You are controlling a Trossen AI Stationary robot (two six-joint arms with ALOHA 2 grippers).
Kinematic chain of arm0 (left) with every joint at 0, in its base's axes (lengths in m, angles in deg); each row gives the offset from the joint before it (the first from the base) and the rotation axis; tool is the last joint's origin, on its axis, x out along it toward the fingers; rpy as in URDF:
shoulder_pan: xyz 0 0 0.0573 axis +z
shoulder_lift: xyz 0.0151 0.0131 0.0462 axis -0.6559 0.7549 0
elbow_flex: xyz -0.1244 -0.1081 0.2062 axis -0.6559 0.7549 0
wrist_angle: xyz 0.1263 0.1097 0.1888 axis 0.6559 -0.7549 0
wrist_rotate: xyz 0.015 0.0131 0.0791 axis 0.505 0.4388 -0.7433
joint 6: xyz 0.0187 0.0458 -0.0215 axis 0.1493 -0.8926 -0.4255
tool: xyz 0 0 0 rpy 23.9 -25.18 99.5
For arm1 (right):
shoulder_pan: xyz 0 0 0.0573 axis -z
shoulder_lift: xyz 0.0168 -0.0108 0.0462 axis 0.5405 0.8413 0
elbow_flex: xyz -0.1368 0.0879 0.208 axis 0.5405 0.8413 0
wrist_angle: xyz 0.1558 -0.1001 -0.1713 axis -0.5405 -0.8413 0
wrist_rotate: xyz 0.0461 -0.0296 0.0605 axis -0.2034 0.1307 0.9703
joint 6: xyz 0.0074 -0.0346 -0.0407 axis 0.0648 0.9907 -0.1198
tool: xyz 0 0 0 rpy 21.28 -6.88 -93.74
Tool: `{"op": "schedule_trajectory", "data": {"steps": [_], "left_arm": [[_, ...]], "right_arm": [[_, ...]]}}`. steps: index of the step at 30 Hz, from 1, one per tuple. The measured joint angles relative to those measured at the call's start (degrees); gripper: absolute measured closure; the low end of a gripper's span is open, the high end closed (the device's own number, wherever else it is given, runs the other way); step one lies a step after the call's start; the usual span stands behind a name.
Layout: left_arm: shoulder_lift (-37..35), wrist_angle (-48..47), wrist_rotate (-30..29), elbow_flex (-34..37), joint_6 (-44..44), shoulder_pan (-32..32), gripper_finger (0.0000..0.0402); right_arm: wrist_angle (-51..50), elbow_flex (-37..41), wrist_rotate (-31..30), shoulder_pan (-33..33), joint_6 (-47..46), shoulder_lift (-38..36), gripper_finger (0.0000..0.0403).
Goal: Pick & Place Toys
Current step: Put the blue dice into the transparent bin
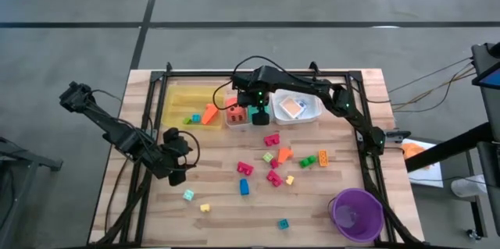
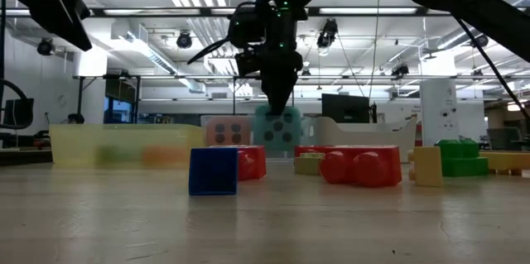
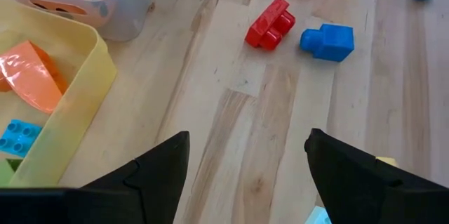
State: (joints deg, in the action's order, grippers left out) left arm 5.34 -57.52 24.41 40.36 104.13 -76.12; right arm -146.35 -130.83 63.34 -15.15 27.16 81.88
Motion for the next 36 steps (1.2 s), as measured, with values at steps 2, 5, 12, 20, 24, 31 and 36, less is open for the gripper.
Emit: {"op": "schedule_trajectory", "data": {"steps": [2, 5, 12, 20, 24, 31, 36], "left_arm": [[0.0, 0.04, 0.19, 0.0, 0.23, 0.0, 0.0121], [0.0, 0.07, 0.46, 0.0, 0.23, 0.0, 0.0121], [0.0, 0.26, 0.61, 0.0, 0.21, 0.0, 0.0121], [0.0, 0.27, 0.63, 0.0, 0.2, 0.0, 0.0121], [0.0, 0.28, 0.65, 0.0, 0.2, 0.0, 0.0121], [0.0, 0.62, 0.65, 0.0, 0.18, 0.0, 0.0121], [0.0, 0.72, 0.65, 0.0, 0.14, 0.0, 0.0121]], "right_arm": [[0.13, 0.12, 0.02, -0.19, 0.29, 0.17, 0.0042], [0.26, 0.33, 0.02, -0.27, 0.32, 0.25, 0.0042], [0.21, 0.91, 0.0, -0.07, 0.04, 0.23, 0.0042], [0.59, 4.02, 0.19, -0.05, -0.14, 0.15, 0.0042], [0.65, 4.84, 0.16, -0.05, -0.12, -0.05, 0.0042], [0.53, 4.85, 0.0, -0.05, -0.11, -0.05, 0.0042], [-1.06, 4.87, 1.33, -0.26, 2.2, -0.03, 0.0042]]}}
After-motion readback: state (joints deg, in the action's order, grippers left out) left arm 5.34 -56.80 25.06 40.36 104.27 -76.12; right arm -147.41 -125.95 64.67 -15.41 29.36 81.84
